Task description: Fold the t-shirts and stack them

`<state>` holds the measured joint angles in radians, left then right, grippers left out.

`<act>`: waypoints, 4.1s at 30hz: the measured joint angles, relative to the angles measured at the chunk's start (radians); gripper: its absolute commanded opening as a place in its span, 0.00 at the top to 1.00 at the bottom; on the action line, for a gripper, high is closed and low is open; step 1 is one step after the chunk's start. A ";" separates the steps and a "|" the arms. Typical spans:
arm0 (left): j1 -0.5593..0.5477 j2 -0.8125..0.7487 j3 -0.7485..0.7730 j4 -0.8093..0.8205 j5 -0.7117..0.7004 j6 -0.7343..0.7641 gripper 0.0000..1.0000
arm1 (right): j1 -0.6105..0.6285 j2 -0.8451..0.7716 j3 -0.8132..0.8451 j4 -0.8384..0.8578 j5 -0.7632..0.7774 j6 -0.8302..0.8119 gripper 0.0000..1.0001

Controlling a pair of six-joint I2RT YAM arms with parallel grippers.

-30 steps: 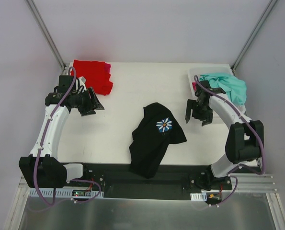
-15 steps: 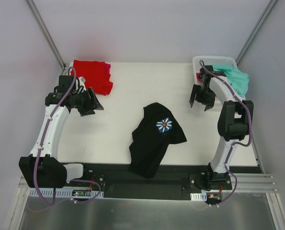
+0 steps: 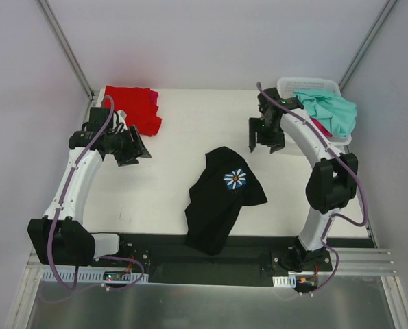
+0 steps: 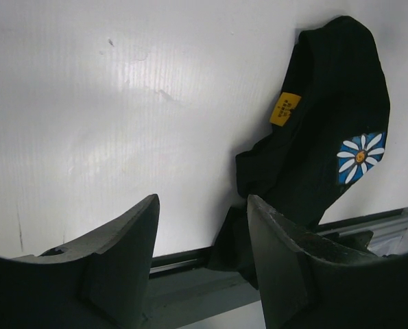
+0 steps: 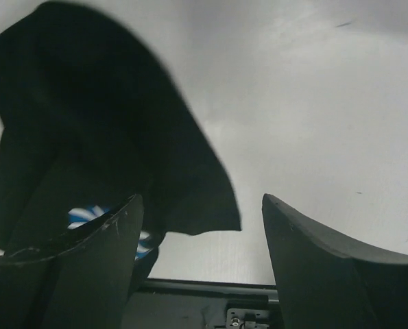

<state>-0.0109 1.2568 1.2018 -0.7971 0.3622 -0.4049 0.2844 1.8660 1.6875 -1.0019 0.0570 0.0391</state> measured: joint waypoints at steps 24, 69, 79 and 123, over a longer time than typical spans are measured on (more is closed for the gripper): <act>-0.250 0.336 0.011 0.140 -0.032 -0.086 0.47 | 0.188 -0.065 -0.220 0.067 -0.094 0.007 0.35; 0.031 0.104 -0.039 0.036 -0.026 -0.048 0.46 | 0.237 -0.052 -0.253 0.129 -0.131 0.032 0.60; 0.031 0.104 -0.039 0.029 -0.026 -0.048 0.46 | 0.266 0.000 -0.233 0.146 -0.166 0.044 0.99; 0.031 0.078 -0.089 0.035 -0.003 -0.048 0.46 | -0.082 -0.518 0.165 -0.094 0.114 -0.084 0.99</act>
<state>0.0204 1.3350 1.1133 -0.7624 0.3592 -0.4530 0.2028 1.3479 1.8526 -1.0958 0.1707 -0.0444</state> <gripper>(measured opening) 0.541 0.029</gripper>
